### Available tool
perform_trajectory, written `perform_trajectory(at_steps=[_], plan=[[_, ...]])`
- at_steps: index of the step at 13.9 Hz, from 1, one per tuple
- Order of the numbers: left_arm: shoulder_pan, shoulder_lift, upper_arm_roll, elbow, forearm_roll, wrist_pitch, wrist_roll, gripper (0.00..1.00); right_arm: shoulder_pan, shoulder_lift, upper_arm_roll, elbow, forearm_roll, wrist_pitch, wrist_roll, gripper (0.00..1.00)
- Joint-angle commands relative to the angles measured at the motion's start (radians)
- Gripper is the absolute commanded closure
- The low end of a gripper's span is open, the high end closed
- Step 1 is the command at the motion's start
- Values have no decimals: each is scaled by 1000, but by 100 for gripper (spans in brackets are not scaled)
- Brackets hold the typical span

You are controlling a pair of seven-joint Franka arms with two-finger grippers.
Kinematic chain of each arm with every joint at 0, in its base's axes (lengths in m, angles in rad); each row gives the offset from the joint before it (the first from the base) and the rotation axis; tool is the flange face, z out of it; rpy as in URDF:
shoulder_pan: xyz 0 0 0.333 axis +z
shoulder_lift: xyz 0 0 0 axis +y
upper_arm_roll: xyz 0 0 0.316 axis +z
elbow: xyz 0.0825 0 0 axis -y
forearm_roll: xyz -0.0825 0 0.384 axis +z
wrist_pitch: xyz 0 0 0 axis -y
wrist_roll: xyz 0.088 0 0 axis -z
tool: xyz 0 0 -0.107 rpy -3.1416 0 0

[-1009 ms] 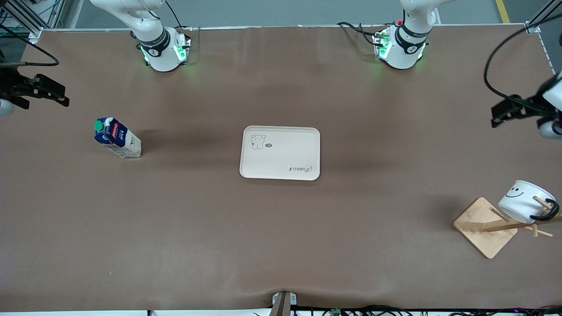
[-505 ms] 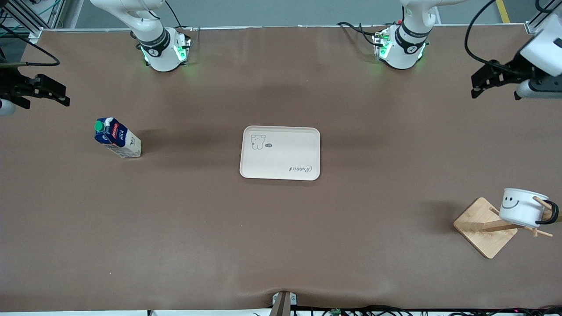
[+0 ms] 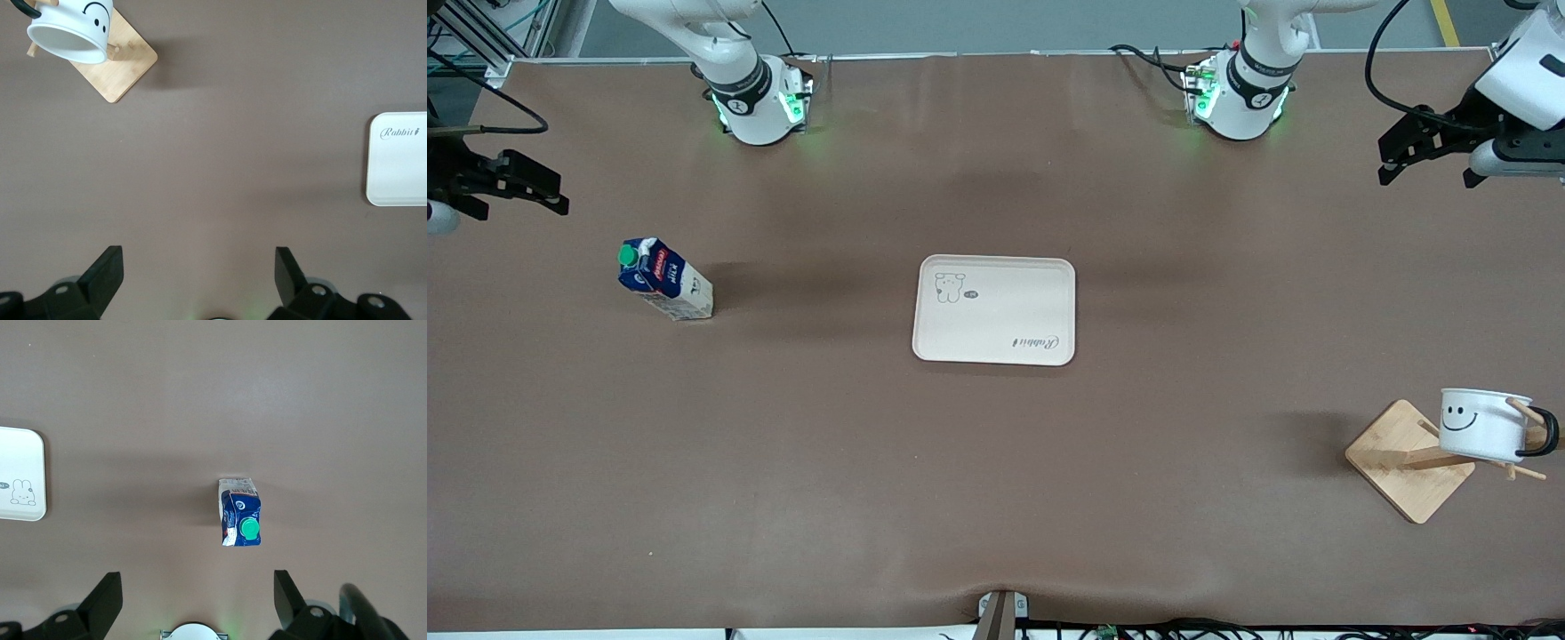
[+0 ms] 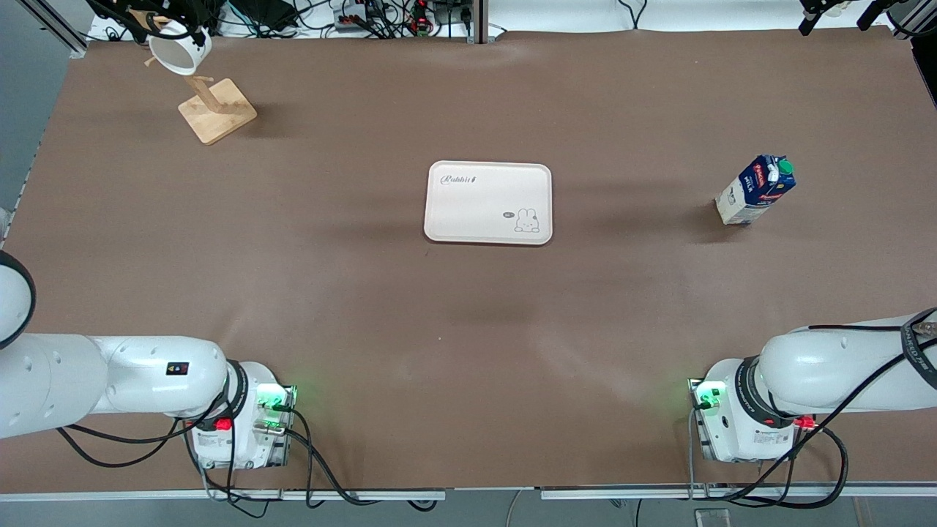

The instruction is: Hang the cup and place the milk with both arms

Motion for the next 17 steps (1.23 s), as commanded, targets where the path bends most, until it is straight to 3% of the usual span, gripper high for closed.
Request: perform_trajectory(at_steps=[1, 6, 17], plan=[[-4, 52, 7, 66, 4, -15, 5, 0, -8, -7, 6, -5, -8, -6, 5, 0], [-7, 83, 3, 119, 7, -58, -2, 0, -14, -7, 3, -4, 27, -6, 4, 0], [37, 80, 9, 120, 22, -84, -4, 0, -15, -7, 3, -4, 27, -9, 5, 0]])
